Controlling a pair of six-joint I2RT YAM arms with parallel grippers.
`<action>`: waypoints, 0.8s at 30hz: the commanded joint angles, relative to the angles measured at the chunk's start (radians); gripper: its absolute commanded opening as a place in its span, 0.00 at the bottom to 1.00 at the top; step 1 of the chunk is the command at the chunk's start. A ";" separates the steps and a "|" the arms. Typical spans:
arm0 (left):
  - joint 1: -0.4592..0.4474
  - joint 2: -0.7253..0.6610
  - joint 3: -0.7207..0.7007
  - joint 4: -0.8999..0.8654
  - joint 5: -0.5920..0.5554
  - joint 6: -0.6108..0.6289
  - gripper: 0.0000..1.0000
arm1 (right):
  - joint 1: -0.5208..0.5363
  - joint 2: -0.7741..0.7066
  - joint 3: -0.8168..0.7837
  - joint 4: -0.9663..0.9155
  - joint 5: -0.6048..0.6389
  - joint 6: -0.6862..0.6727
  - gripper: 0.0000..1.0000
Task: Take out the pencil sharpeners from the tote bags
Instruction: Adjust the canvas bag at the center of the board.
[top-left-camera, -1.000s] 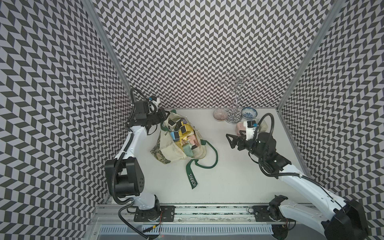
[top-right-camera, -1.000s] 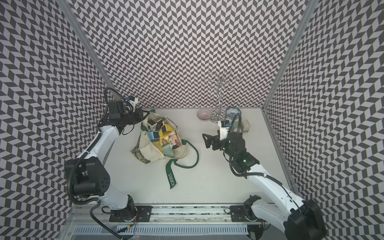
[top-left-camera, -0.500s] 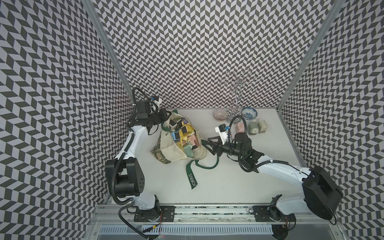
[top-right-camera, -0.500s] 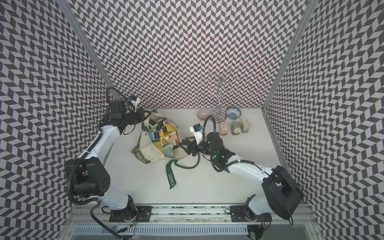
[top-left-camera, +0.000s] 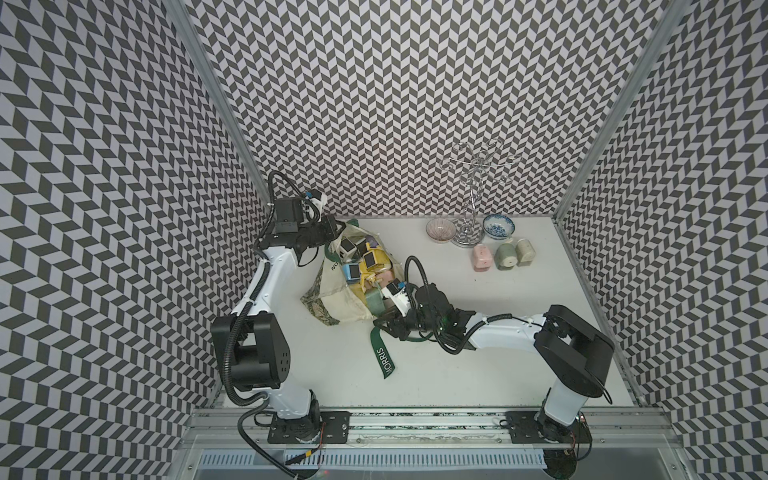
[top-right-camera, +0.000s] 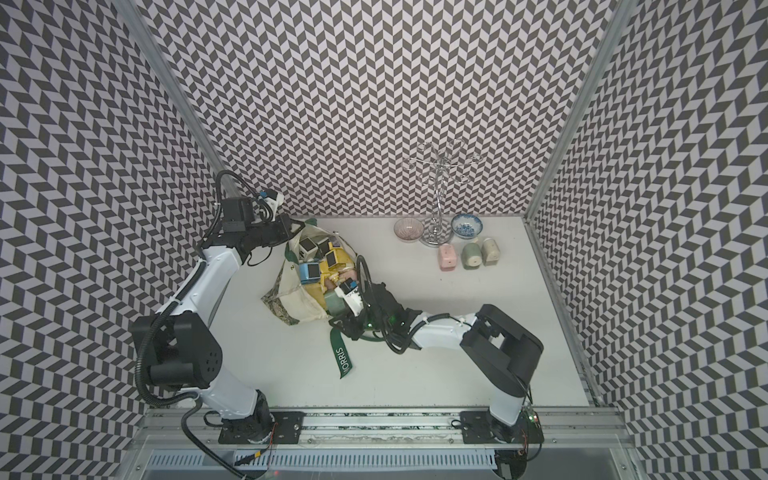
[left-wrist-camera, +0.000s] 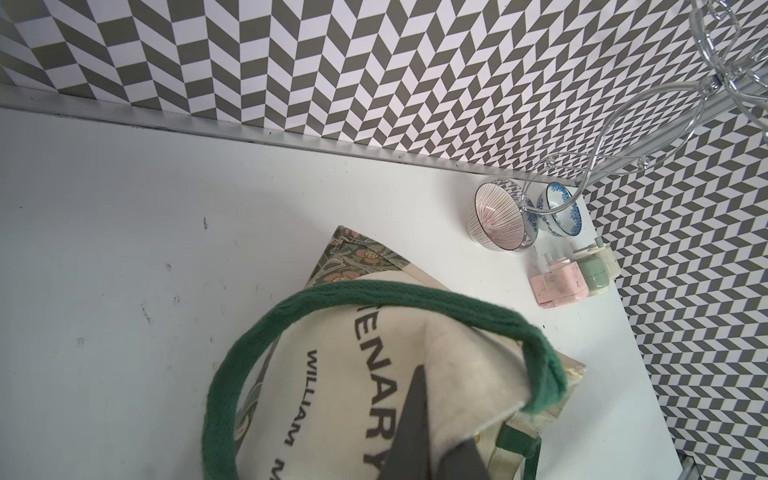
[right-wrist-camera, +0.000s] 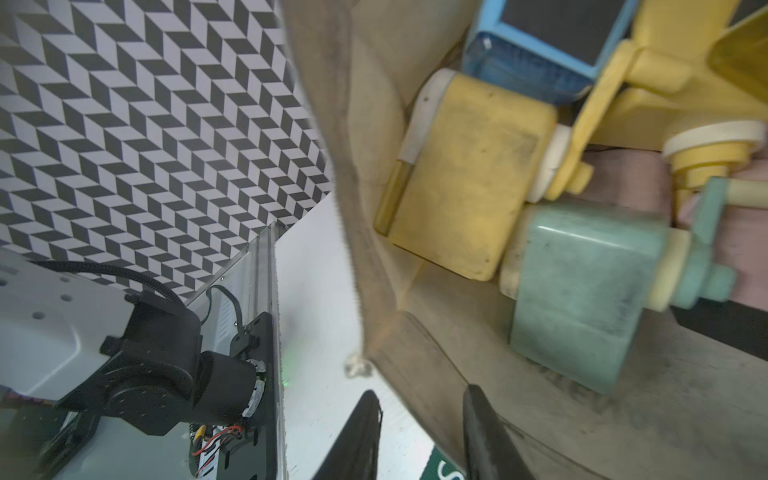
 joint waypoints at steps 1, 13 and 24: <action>-0.021 -0.017 0.082 0.078 0.097 0.009 0.00 | 0.044 0.049 0.046 0.037 0.012 -0.013 0.33; -0.023 -0.039 0.070 0.028 0.109 0.032 0.00 | 0.181 0.240 0.292 0.017 -0.103 -0.107 0.36; -0.005 -0.166 -0.067 0.097 0.121 0.020 0.00 | 0.026 0.014 0.147 -0.013 -0.051 -0.187 0.67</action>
